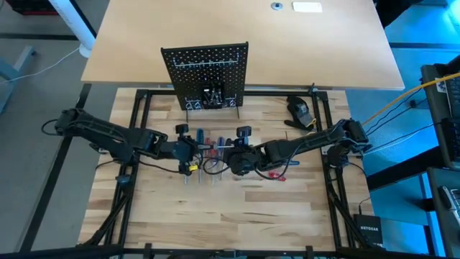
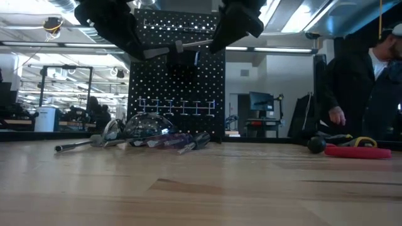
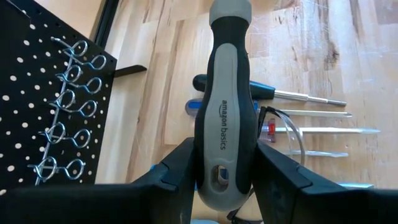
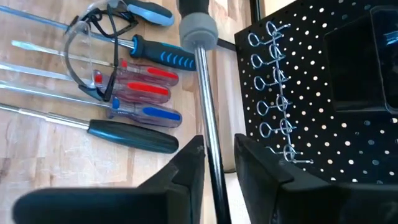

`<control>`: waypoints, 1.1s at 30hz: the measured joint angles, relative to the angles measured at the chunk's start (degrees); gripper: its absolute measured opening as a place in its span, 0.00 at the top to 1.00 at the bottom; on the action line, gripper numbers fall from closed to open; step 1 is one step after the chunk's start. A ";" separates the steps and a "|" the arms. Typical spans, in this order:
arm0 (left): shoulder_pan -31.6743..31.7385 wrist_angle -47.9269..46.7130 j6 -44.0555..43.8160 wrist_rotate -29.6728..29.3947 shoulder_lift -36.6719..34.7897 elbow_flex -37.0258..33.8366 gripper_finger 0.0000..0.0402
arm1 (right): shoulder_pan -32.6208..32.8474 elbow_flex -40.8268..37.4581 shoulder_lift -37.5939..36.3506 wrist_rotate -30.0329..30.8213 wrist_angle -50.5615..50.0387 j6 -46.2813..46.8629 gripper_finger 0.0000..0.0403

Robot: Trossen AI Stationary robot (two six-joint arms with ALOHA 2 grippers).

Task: Hang tools onto peg board
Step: Hang the black and grey screwdriver on the peg board

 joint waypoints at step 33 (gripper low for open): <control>0.02 1.41 -0.44 0.13 0.00 0.00 0.67 | 0.02 0.00 0.00 -5.98 1.12 0.32 0.95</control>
